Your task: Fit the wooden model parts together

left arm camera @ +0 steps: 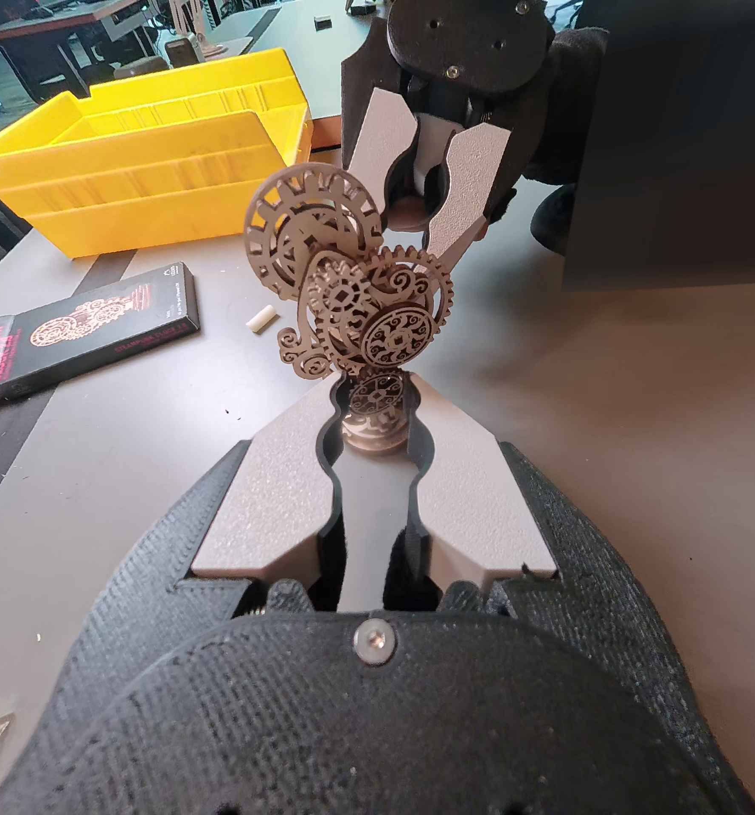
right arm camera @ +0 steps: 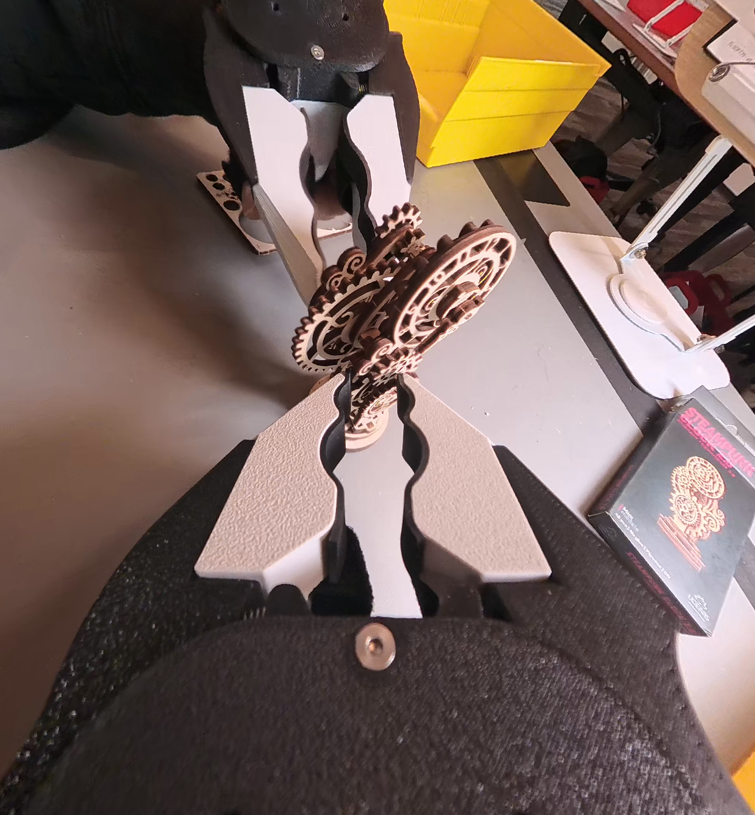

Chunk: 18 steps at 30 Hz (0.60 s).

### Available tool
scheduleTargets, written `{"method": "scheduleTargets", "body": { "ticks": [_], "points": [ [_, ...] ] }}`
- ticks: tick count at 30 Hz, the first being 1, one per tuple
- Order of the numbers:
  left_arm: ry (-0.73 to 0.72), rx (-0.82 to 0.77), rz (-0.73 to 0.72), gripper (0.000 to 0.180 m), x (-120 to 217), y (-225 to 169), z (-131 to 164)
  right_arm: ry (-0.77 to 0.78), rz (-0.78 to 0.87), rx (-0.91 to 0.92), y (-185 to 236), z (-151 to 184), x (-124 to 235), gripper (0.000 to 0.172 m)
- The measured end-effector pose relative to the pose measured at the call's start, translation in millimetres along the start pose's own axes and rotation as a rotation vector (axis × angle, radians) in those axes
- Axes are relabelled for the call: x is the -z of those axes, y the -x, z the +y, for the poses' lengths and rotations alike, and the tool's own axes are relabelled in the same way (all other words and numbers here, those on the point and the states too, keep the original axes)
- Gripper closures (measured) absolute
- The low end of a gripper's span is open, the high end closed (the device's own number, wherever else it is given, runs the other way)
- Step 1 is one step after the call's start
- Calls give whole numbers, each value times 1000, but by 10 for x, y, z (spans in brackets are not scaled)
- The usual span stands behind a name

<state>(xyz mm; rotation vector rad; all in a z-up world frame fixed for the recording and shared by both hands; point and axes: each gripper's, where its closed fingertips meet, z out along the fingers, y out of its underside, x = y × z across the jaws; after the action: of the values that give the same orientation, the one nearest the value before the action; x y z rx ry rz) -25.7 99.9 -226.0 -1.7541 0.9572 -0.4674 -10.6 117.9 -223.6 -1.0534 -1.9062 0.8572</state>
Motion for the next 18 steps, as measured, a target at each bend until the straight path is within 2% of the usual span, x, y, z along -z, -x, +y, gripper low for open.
{"method": "scheduleTargets", "body": {
  "ticks": [8, 14, 18],
  "points": [
    [106, 24, -69, 136, -76, 6, 101, -3, -10, -13, -4, 29, 29, 154],
    [121, 33, -106, 147, -138, 2, 101, -3, -9, 5, 14, 30, 30, 154],
    [124, 7, -119, 147, -145, 2, 104, -14, -26, 2, 30, 40, 46, 154]
  ]
}}
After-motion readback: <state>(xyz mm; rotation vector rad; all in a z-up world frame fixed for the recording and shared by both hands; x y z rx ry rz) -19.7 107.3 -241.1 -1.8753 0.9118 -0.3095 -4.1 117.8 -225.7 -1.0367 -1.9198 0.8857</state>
